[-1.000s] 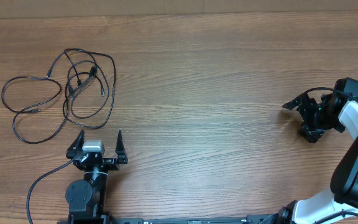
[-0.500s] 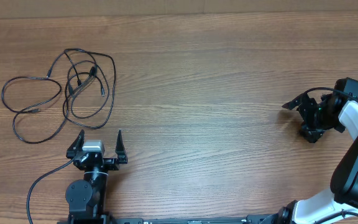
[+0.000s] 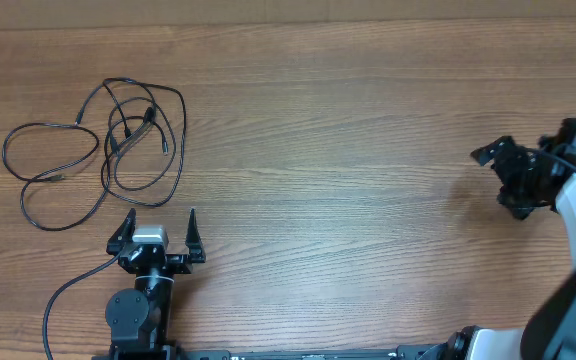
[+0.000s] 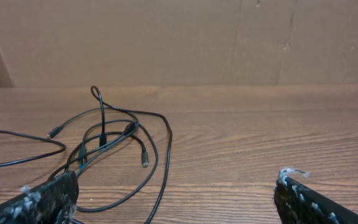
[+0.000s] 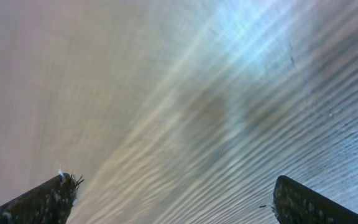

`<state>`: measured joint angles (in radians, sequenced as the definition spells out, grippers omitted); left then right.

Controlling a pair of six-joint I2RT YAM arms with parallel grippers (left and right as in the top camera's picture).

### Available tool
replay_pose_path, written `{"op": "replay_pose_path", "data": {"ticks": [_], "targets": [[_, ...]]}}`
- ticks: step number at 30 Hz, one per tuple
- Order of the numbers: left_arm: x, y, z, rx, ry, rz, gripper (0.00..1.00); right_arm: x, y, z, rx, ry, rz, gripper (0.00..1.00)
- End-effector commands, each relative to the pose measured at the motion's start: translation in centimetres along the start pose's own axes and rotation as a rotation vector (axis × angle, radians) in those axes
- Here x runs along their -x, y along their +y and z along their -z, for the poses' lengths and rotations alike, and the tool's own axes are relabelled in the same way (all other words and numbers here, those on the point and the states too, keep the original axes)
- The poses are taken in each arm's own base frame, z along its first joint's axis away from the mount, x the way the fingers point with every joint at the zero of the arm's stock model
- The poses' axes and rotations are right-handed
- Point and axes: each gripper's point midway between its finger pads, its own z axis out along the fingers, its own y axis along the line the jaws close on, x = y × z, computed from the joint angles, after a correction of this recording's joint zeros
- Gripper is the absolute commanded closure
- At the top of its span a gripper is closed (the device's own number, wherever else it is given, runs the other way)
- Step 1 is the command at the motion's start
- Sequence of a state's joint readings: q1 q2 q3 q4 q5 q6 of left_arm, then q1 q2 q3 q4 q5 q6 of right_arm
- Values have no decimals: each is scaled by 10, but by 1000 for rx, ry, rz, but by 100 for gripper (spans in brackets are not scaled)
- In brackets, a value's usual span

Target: Untangle cables

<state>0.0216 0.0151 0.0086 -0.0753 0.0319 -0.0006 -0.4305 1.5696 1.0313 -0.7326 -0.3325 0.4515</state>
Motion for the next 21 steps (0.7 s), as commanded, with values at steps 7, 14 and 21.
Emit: {"op": "replay_pose_path", "data": {"ticks": [7, 14, 21], "targets": [[0, 2, 0, 10, -5, -15, 0, 6, 54, 104, 168, -293, 144, 0], [0, 2, 0, 10, -4, -15, 0, -14, 80, 157, 256, -428, 252, 0], [0, 2, 0, 10, -5, -15, 1, -38, 100, 200, 333, -546, 426, 0]]}}
